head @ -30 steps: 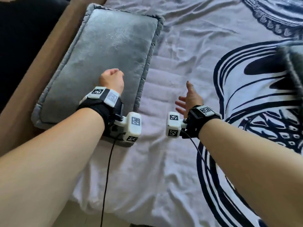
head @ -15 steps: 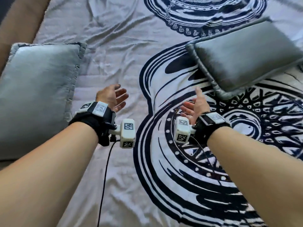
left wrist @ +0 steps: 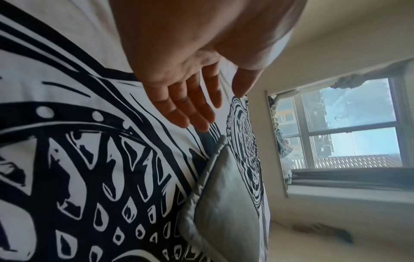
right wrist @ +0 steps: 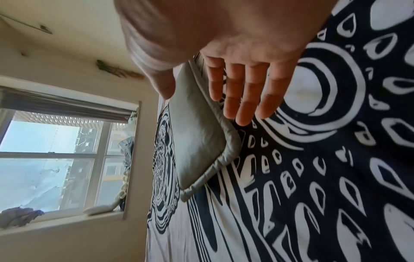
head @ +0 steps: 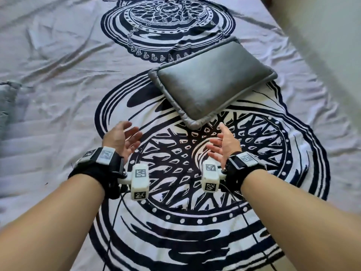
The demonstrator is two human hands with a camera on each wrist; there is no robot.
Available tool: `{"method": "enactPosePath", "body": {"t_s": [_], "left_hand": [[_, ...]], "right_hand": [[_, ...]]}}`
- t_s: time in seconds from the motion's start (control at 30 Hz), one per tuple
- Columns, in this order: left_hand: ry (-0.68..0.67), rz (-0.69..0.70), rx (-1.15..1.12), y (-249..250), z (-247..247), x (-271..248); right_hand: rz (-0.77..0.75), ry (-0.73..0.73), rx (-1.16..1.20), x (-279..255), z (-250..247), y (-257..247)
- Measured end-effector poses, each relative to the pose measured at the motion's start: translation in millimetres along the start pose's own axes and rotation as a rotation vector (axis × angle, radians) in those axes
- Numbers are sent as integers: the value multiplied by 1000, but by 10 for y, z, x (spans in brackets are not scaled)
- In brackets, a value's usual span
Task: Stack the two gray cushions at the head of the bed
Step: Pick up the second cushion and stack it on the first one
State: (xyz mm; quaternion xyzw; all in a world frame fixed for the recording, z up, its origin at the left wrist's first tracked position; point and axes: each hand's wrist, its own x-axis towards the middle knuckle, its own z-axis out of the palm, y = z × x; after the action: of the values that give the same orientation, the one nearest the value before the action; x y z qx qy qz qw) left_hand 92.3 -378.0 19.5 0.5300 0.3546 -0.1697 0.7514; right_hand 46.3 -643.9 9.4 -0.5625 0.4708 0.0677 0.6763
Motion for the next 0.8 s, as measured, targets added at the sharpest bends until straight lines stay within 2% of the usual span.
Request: {"method": "enactPosePath", "body": {"t_s": [0.17, 0.37, 0.53, 0.8], "left_hand": [[-55, -39, 104, -109, 328, 140], [-93, -60, 67, -307, 714, 446], [-15, -13, -68, -525, 882, 629], [103, -9, -31, -870, 951, 946]], "right_hand": [[-34, 59, 53, 140, -182, -72], [-5, 72, 117, 579, -160, -87], [20, -8, 132, 1016, -2, -168], [68, -99, 151, 1709, 222, -155]]}}
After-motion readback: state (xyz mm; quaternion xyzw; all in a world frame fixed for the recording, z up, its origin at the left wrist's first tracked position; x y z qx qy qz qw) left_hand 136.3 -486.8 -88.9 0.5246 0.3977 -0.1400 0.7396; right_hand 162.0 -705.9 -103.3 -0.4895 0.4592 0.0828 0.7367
